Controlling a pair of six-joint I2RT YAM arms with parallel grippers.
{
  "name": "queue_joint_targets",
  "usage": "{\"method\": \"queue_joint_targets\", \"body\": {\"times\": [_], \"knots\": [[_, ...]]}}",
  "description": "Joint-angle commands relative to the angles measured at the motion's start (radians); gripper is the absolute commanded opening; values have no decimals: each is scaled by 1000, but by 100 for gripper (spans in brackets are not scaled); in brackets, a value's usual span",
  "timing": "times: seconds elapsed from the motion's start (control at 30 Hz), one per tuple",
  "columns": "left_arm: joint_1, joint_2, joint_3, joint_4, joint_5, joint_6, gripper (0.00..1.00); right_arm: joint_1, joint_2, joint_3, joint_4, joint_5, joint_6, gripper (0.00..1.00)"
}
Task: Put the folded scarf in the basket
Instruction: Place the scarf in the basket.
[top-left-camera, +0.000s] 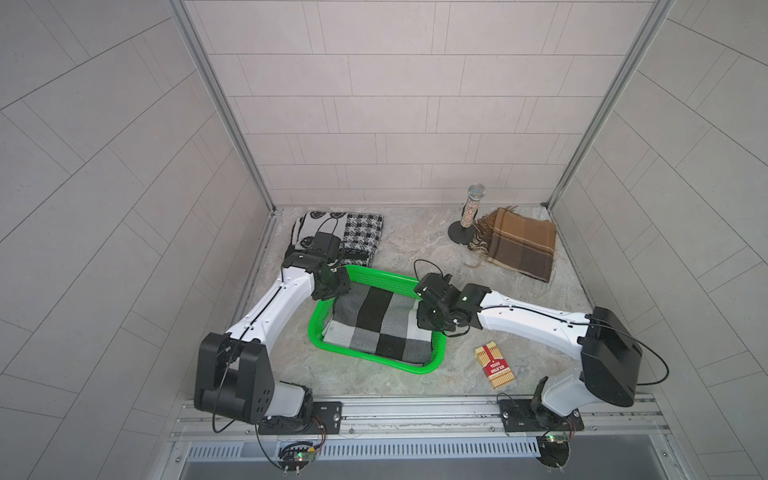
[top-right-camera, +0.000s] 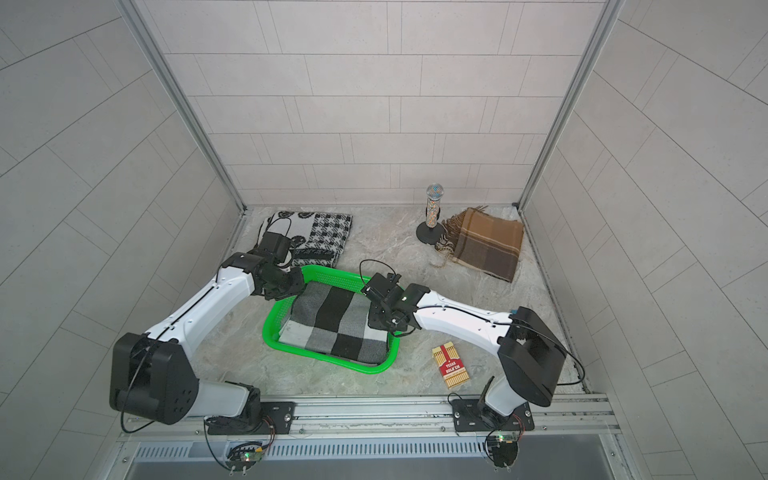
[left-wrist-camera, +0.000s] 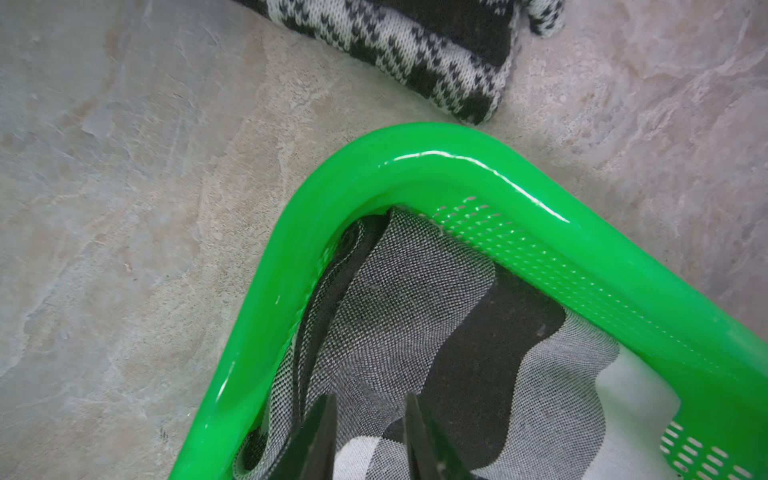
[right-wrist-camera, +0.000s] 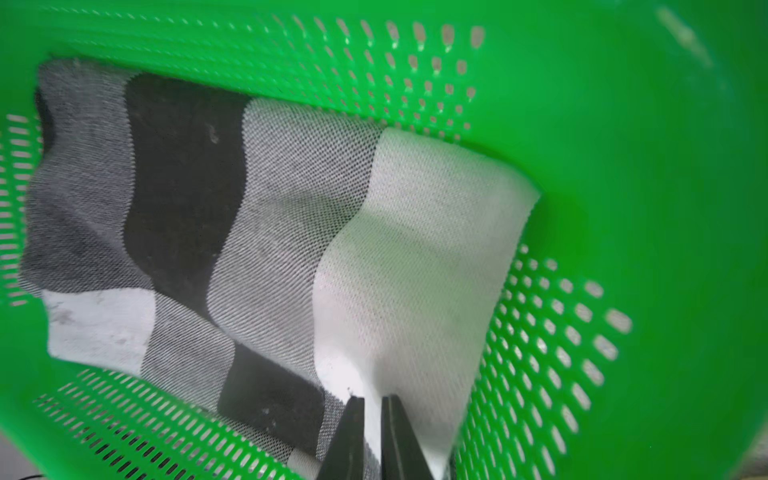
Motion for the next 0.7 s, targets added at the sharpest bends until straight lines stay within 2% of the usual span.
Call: {"method": "queue_joint_targets", "body": {"times": [0.0, 0.13, 0.3, 0.53, 0.67], "knots": [[-29, 6, -18, 27, 17, -28, 34, 6, 65, 37, -12, 22, -6, 15], [-30, -7, -32, 44, 12, -42, 33, 7, 149, 54, -29, 12, -6, 14], [-13, -16, 10, 35, -8, -42, 36, 24, 170, 54, -39, 31, -6, 14], [75, 89, 174, 11, 28, -11, 43, 41, 90, 91, -72, 76, -46, 23], [113, 199, 288, 19, 35, 5, 43, 46, -18, 129, -97, 135, -100, 36]]}}
